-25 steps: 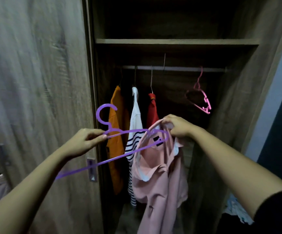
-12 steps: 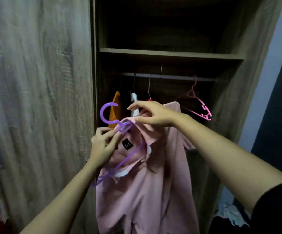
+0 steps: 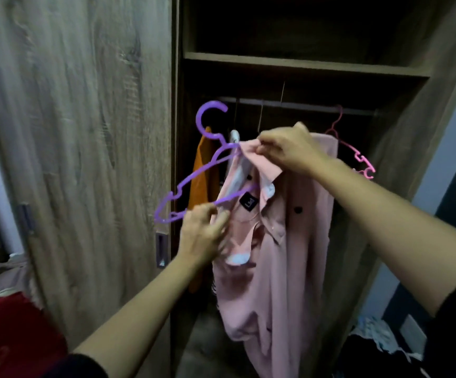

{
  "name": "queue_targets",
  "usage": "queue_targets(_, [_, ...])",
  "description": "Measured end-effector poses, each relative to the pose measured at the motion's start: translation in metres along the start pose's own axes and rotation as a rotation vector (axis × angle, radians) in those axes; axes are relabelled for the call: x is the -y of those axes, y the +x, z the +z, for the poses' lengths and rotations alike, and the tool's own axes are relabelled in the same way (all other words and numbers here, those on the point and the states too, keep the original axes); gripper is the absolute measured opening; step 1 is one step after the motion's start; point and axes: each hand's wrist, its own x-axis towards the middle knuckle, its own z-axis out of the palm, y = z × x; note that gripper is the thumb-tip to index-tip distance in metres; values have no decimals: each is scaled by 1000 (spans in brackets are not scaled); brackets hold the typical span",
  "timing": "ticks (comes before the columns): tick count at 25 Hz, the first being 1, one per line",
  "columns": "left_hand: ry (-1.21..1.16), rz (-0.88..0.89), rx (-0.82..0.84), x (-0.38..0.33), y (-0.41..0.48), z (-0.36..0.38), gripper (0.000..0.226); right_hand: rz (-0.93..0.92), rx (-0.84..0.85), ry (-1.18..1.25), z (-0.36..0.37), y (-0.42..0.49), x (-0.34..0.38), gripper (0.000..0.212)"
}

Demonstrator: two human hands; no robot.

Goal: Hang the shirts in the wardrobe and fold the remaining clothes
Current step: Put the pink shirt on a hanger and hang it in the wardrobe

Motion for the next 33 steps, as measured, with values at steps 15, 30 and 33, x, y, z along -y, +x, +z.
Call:
queue_targets(15, [-737,-841,722,112,20,-22,40,147,19,107,40,-75,-52,36])
queue_targets(30, [-61,-5,296,52,101,-39,47,473,-62,320,65,-66,-4,32])
queue_targets(33, [4,-130,506,76,112,-49,59,407,-71,371,65,-58,5,34])
